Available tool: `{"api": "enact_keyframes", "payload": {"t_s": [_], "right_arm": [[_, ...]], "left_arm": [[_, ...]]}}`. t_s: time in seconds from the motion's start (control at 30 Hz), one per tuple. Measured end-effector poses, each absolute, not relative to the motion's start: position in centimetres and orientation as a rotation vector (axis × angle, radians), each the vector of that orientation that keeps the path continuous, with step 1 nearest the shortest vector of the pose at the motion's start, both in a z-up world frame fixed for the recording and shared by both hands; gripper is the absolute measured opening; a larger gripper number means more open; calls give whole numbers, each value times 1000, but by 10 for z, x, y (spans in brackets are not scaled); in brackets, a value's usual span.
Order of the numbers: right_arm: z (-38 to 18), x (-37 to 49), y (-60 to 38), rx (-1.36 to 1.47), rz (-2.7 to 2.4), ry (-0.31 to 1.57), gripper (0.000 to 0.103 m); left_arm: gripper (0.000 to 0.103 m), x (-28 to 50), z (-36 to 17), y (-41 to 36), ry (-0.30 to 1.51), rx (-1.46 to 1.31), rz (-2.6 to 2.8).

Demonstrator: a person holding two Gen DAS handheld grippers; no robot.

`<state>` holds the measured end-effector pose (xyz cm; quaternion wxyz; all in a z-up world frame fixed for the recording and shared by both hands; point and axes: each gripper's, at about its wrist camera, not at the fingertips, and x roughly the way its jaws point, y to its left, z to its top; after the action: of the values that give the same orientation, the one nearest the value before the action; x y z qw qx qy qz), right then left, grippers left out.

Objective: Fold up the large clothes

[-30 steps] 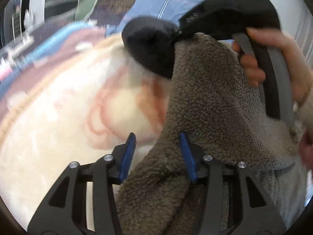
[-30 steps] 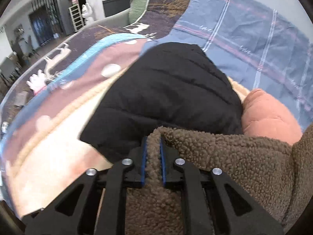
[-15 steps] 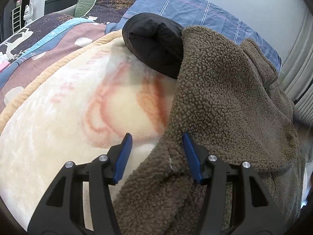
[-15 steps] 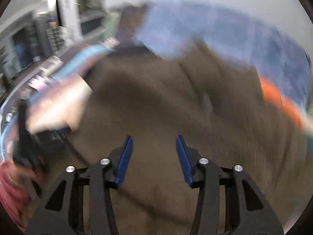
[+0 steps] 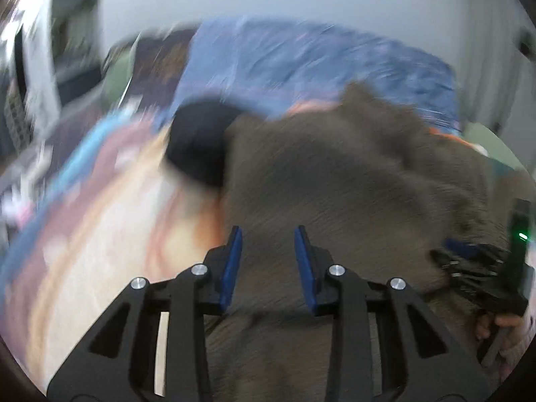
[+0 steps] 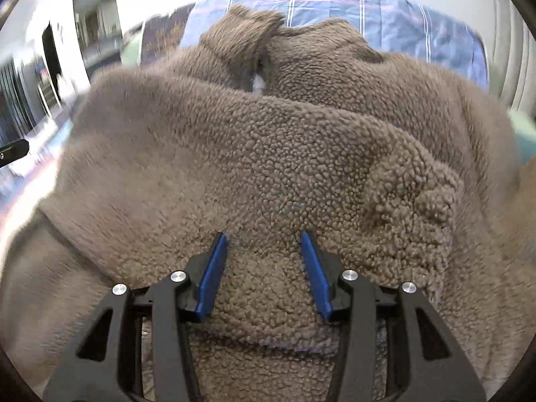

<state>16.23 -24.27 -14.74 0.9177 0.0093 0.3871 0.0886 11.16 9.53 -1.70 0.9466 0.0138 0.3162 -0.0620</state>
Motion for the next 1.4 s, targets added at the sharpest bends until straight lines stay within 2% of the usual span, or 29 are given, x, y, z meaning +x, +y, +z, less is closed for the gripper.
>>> {"api": "enact_keyframes", "payload": {"t_s": [0.1, 0.13, 0.23, 0.3, 0.37, 0.5, 0.63, 0.7, 0.77, 1.0, 1.03, 1.07, 1.17, 1.27, 1.4], "right_arm": [[-141, 156, -265, 120, 202, 764, 49], [-138, 153, -272, 153, 192, 754, 49], [-120, 138, -310, 343, 219, 736, 49], [-97, 121, -347, 446, 202, 683, 57], [-69, 100, -389, 510, 135, 589, 66], [-45, 45, -521, 660, -205, 417, 66], [-74, -13, -648, 1050, -458, 289, 67], [-93, -26, -687, 1146, -501, 283, 70], [-106, -24, -702, 1178, -511, 299, 75], [-127, -12, -727, 1359, -438, 198, 77], [-122, -8, -727, 1355, -456, 176, 68], [-116, -6, -724, 1340, -469, 157, 47], [-88, 1, -722, 1205, -568, 245, 14], [-61, 1, -707, 1130, -578, 213, 11], [6, 18, -643, 976, -375, 149, 11]], "left_arm": [[43, 117, -14, 49, 600, 122, -187], [43, 124, -22, 37, 618, 133, -192], [44, 157, -92, 18, 808, 118, -192], [43, 163, -123, 20, 847, 97, -183], [45, 160, -114, 26, 831, 63, -201], [48, 158, -118, 32, 835, 39, -231], [50, 155, -120, 31, 833, 54, -228], [50, 154, -120, 31, 832, 57, -227], [50, 155, -120, 30, 833, 55, -229], [51, 158, -118, 32, 832, 52, -232], [51, 160, -117, 29, 832, 51, -232], [51, 160, -117, 29, 832, 48, -234], [52, 159, -116, 30, 830, 43, -237], [52, 160, -116, 32, 829, 36, -242], [53, 160, -116, 33, 829, 28, -248]]}}
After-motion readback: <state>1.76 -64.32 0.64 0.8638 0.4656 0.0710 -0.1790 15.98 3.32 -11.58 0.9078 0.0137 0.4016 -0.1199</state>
